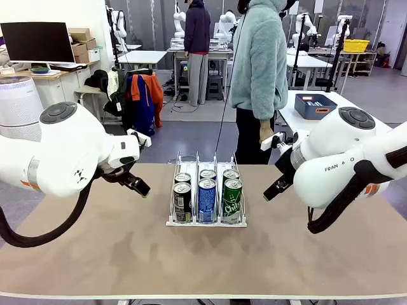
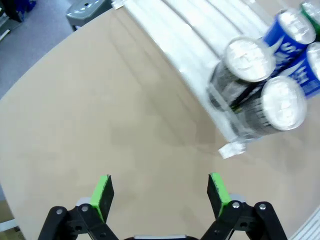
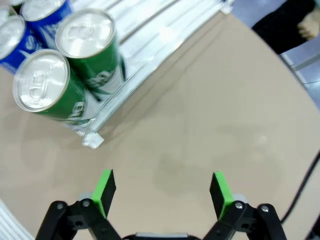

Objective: Fill the beverage cans into the dispenser.
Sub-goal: Pick up the Pepsi coke handed by the human.

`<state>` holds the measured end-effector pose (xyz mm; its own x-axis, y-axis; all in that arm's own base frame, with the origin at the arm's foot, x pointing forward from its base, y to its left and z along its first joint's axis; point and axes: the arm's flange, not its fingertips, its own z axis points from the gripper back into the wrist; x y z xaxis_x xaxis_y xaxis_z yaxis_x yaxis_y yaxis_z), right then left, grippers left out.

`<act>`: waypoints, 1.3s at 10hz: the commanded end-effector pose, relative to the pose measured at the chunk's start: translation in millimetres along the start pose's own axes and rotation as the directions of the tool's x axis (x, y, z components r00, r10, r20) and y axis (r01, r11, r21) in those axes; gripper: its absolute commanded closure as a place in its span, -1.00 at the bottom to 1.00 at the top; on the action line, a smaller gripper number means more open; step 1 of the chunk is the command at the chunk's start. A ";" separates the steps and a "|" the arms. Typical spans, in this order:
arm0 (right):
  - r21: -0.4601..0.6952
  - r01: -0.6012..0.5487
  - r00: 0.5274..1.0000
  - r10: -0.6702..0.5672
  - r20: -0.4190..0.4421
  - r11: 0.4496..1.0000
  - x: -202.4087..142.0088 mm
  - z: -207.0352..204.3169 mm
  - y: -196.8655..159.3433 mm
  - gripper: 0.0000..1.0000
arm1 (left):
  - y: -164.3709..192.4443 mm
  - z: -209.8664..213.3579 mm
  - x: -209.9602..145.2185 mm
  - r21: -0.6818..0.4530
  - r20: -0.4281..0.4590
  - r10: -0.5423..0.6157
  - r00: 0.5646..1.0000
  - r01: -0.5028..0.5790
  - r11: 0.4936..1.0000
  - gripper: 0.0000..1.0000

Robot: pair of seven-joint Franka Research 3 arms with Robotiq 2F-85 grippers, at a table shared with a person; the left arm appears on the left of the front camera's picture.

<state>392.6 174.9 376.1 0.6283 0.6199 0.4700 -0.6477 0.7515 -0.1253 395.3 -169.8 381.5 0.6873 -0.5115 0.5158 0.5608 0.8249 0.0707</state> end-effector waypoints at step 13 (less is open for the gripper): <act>0.220 -0.174 0.980 0.148 0.130 0.960 65.3 250.6 -64.9 -1.00 | 65.7 219.9 48.7 -0.272 0.139 -0.325 0.935 0.352 0.896 -1.00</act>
<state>364.9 104.0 638.9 0.4564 0.6835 0.5696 -0.8216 0.5695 -0.0251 363.8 -81.6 607.6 0.4065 -0.7033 0.5832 0.8519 0.5224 0.0362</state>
